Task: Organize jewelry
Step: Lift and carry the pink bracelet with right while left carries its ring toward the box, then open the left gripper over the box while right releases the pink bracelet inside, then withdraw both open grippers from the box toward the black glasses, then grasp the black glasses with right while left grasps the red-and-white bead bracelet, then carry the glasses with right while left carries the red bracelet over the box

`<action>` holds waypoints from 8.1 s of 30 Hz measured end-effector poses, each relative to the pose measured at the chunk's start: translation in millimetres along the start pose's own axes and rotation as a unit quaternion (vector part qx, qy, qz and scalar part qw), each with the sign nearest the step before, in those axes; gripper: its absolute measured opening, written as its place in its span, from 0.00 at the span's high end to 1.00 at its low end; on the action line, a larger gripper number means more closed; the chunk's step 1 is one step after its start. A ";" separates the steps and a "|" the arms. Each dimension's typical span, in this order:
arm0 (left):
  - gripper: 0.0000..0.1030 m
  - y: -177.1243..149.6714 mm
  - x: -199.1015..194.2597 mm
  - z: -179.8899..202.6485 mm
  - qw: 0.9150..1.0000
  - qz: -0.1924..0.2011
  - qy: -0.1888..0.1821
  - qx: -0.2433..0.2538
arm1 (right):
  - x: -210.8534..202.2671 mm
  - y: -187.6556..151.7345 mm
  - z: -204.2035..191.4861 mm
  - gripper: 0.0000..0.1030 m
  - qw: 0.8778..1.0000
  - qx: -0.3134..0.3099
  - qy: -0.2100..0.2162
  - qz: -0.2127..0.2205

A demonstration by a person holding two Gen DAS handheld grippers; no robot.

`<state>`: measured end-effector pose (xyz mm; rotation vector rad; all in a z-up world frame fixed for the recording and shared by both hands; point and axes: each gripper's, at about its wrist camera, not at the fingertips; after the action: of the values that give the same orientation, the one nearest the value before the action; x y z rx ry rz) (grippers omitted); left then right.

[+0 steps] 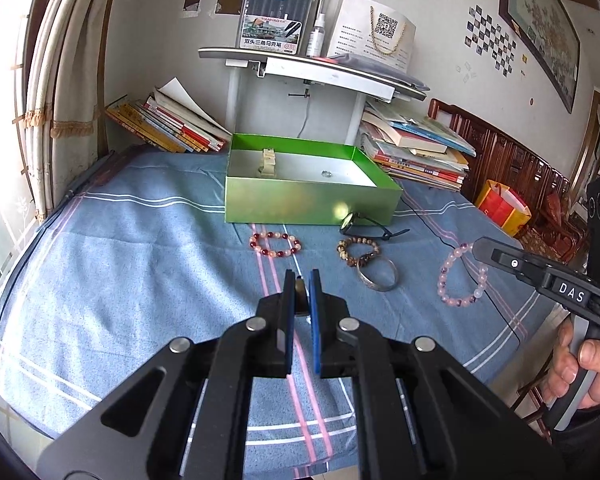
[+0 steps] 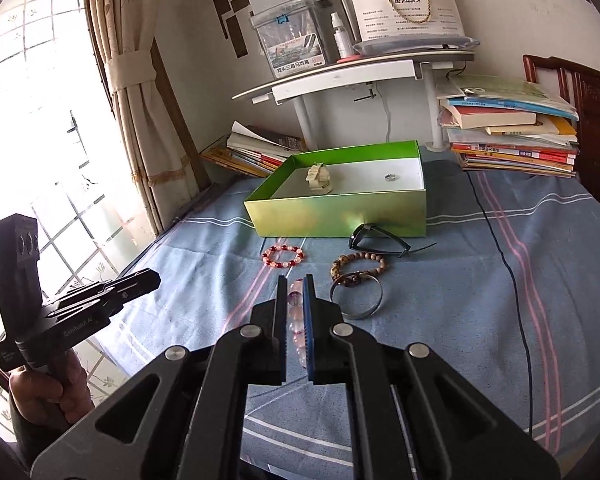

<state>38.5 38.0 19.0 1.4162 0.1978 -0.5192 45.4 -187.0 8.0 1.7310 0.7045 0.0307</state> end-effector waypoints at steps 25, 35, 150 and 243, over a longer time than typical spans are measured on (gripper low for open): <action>0.93 -4.0 11.9 2.0 1.000 -0.018 -0.001 0.003 | 4.2 -5.7 1.2 0.93 1.000 0.002 -0.002 -0.010; 0.93 0.6 29.3 3.2 1.000 -0.030 -0.002 0.006 | 18.4 -6.5 15.0 0.93 1.000 0.010 -0.003 -0.020; 0.29 11.6 190.8 18.5 0.980 -0.129 0.042 0.144 | 183.0 13.1 86.0 0.43 0.984 -0.073 -0.113 -0.120; 0.93 23.0 30.8 24.0 0.999 -0.022 -0.015 0.025 | -0.4 4.6 31.3 0.93 0.998 -0.017 -0.061 0.017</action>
<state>71.7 9.2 30.1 1.4545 0.1935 -0.5852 58.9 -215.1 3.1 1.6976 0.5819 -0.0400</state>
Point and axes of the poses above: each gripper's, at about its wrist camera, not at the fingertips, and x roughly the way its jaws point, z to its right, y to its top, and after that the axes turned 8 degrees about z, right-handed
